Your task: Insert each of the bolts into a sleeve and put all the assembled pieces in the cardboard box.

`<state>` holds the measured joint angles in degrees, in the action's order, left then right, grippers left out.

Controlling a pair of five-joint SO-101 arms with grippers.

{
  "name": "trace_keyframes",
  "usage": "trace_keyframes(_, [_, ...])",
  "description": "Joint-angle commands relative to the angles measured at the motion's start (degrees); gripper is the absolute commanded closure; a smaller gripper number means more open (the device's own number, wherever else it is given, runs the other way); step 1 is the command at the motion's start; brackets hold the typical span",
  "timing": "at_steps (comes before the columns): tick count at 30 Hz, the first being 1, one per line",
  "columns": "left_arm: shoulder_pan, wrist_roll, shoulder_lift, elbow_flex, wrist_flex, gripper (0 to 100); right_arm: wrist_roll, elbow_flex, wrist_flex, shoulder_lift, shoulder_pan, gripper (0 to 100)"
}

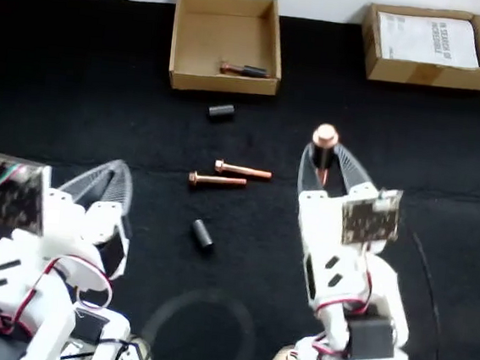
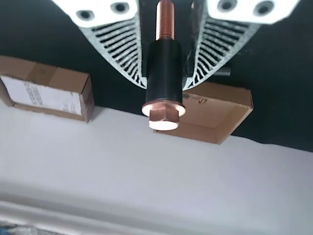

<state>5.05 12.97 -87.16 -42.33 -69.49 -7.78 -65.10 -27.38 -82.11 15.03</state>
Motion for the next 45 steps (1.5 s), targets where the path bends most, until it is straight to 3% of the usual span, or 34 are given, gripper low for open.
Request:
trace_keyframes(1, [-6.3,-2.2,-10.1,-11.7,7.7,99,-0.5,14.3,2.6,12.4,-0.7,99.1])
trace_keyframes(4, [-8.3,-4.4,-18.0,-21.7,12.7,99,-0.5,24.9,2.6,22.8,-0.7,99.1])
trace_keyframes(12, [-11.8,-2.9,-16.7,-33.3,22.5,99,-0.5,50.6,2.6,48.6,0.1,99.1])
trace_keyframes(25, [-25.4,-2.9,-16.5,-54.9,35.6,99,-0.8,83.1,2.5,85.5,2.5,99.1])
trace_keyframes(30, [-27.1,-2.9,-16.5,-54.7,33.5,99,-0.8,92.9,2.5,99.5,3.3,99.1])
trace_keyframes(33, [-26.9,-2.9,-16.5,-54.7,27.0,99,-1.1,99.6,2.5,107.0,4.4,99.1])
trace_keyframes(35, [-26.5,-2.9,-16.6,-54.7,22.6,99,-5.9,104.1,2.5,111.5,5.4,99.1])
trace_keyframes(38, [-26.1,-3.1,-16.6,-54.7,22.5,99,-13.9,109.8,2.5,117.1,7.1,99.1])
trace_keyframes(45, [-26.2,-3.2,-16.8,-54.7,22.5,99,-24.3,119.5,2.5,124.1,11.6,99.1])
